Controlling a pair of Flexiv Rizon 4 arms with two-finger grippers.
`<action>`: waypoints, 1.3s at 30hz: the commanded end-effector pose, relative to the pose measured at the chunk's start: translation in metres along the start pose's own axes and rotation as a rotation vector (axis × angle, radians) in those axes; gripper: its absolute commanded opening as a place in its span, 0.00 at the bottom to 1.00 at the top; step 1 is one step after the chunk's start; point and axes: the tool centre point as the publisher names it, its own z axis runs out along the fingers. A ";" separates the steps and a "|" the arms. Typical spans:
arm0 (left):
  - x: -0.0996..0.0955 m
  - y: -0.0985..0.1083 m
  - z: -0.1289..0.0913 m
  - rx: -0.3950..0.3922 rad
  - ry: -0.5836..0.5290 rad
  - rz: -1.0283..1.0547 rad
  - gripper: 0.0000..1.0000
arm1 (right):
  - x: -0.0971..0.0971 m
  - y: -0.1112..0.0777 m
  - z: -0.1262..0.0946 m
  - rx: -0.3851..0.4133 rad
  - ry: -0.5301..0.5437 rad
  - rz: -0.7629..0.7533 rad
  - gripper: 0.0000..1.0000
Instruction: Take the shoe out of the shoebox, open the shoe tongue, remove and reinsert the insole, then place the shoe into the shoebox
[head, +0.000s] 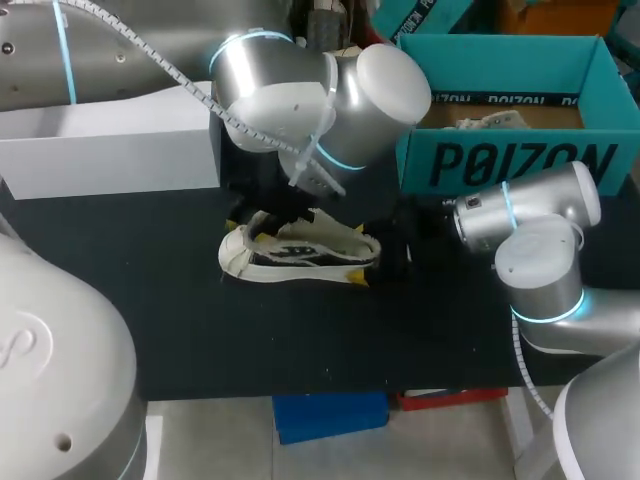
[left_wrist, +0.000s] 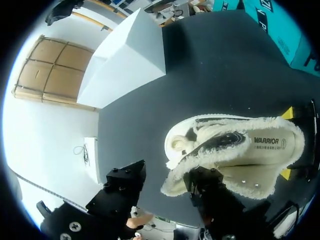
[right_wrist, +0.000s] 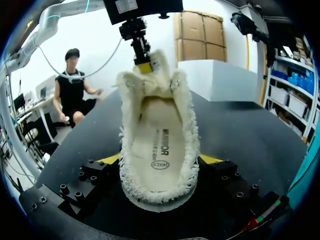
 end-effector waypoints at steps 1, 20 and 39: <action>-0.016 -0.002 -0.001 0.013 0.041 -0.013 1.00 | -0.002 -0.003 0.000 0.001 -0.001 0.001 0.00; -0.041 -0.020 0.017 0.036 0.070 -0.102 1.00 | -0.002 -0.003 0.000 0.001 -0.001 0.001 0.00; -0.039 -0.007 0.072 -0.069 0.050 -0.096 1.00 | -0.002 -0.003 0.000 0.001 -0.001 0.001 0.00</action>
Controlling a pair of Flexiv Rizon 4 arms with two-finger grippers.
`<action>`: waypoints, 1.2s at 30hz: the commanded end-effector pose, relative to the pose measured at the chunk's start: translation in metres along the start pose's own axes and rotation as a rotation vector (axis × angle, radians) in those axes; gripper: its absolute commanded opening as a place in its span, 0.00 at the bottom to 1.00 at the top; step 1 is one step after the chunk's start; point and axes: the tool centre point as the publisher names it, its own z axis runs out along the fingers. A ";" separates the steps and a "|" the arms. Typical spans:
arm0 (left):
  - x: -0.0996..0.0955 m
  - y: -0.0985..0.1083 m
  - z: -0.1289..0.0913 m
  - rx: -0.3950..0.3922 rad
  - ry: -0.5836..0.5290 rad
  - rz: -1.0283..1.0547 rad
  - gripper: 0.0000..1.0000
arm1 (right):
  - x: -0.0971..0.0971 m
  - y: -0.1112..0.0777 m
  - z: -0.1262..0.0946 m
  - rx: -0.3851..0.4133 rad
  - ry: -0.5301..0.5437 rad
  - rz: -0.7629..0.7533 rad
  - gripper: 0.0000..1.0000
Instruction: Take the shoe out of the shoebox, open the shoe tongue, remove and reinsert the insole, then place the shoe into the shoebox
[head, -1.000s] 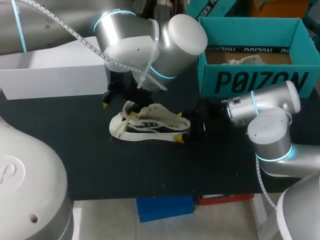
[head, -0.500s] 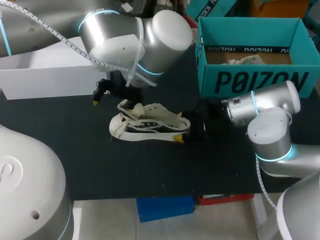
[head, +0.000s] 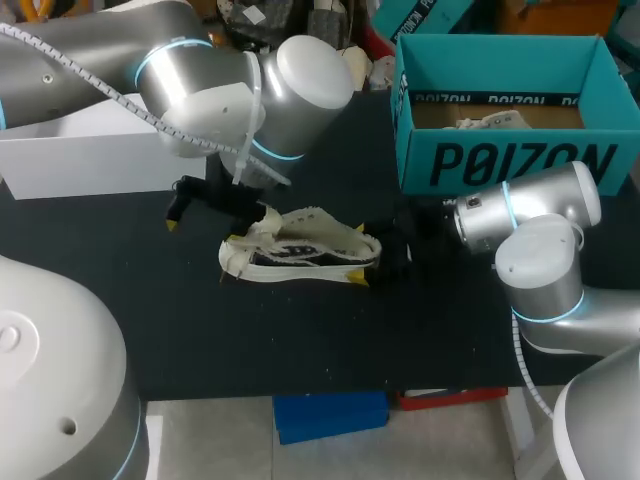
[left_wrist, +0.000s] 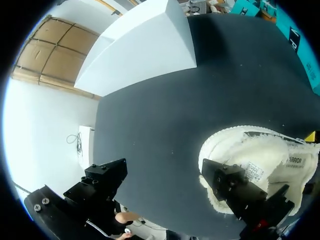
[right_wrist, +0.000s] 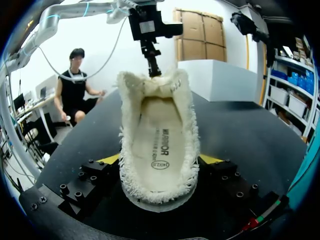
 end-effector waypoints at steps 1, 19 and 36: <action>0.006 -0.002 0.013 -0.010 -0.002 0.009 1.00 | -0.001 -0.003 0.000 0.000 -0.001 0.001 0.00; -0.025 0.000 -0.042 0.338 0.535 0.433 0.74 | -0.001 -0.003 0.000 0.000 -0.001 0.001 0.00; 0.075 -0.019 -0.129 0.757 0.939 1.330 0.00 | -0.001 -0.003 0.000 0.000 -0.001 0.001 0.00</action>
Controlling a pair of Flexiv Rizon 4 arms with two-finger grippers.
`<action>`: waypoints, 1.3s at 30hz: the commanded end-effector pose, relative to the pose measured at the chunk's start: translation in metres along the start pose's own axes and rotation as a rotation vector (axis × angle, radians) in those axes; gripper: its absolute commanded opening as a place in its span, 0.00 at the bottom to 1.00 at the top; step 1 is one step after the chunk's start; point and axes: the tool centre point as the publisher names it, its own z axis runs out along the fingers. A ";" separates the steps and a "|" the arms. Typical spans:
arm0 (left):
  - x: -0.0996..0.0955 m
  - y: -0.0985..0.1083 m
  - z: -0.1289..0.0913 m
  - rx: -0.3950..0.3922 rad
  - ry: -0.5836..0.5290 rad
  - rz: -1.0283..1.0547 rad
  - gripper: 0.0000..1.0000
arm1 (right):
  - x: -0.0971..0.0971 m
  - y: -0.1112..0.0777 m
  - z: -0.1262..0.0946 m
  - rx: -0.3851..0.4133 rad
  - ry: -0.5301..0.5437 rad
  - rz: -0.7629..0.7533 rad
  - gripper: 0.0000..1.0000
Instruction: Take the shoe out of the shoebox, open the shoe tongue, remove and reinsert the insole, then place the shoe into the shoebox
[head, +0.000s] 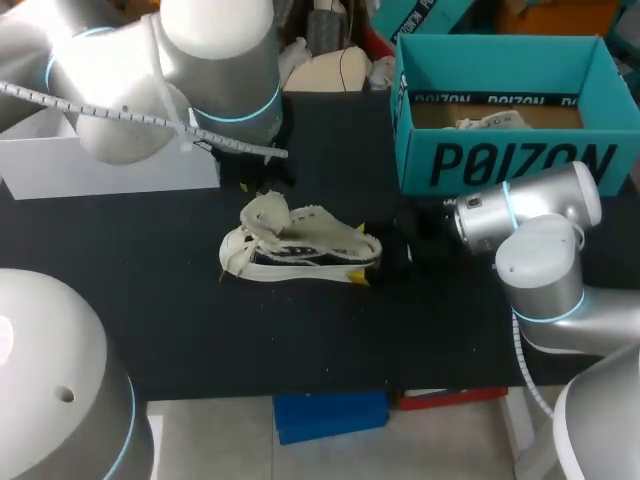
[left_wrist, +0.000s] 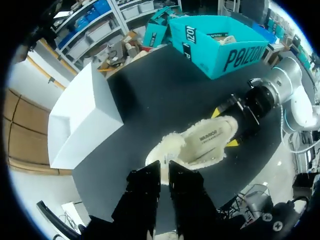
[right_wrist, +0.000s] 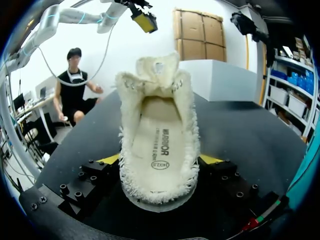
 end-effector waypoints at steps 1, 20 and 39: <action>0.009 -0.013 0.025 0.317 0.509 0.767 0.00 | -0.001 -0.003 0.001 0.000 0.000 0.001 0.00; 0.010 -0.012 0.019 0.324 0.656 0.783 0.00 | -0.001 -0.003 0.001 0.000 0.000 0.001 0.00; 0.017 -0.008 -0.002 -0.096 0.837 1.286 0.00 | -0.001 -0.003 0.001 0.000 0.000 0.001 0.00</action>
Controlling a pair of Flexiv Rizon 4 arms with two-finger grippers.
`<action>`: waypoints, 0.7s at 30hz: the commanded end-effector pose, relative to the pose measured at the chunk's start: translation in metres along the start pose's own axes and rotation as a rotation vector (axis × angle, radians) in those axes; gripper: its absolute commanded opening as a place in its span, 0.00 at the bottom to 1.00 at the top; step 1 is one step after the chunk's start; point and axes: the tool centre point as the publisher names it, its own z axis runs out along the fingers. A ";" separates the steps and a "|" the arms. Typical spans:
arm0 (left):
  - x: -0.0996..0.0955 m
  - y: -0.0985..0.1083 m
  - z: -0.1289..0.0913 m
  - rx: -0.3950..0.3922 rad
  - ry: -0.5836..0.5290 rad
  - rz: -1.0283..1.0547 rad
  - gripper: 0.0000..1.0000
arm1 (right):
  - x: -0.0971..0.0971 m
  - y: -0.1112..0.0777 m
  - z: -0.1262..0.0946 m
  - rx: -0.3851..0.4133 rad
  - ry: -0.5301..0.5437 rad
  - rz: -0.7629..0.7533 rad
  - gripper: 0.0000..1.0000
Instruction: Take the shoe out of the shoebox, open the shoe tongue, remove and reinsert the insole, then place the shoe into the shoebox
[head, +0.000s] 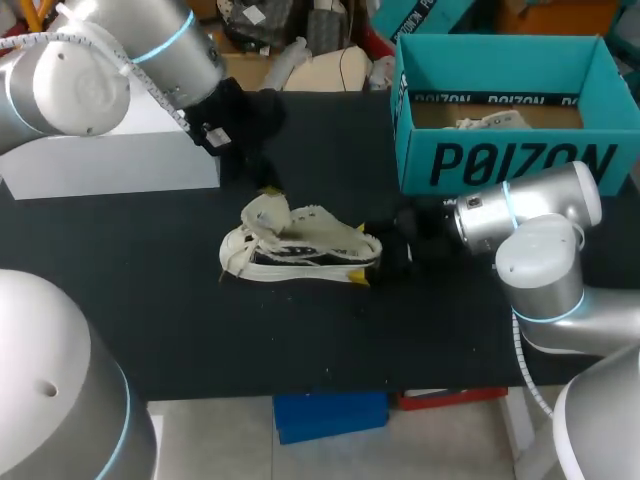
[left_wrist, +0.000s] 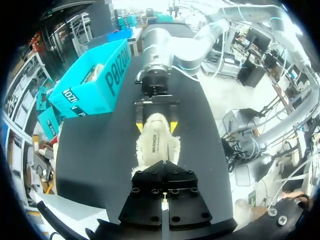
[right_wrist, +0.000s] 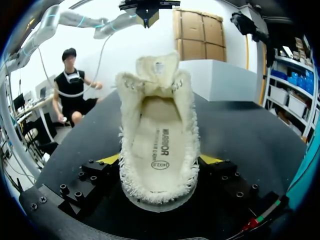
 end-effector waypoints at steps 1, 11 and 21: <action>-0.004 -0.005 0.003 -0.186 0.383 0.198 0.00 | -0.001 -0.003 0.001 0.001 0.000 0.001 0.00; -0.003 -0.003 0.005 -0.207 0.375 0.195 0.00 | -0.001 -0.003 0.001 0.001 0.000 0.001 0.00; -0.015 0.001 0.028 -0.241 0.350 0.023 0.00 | -0.001 -0.003 0.001 0.001 0.000 0.001 0.00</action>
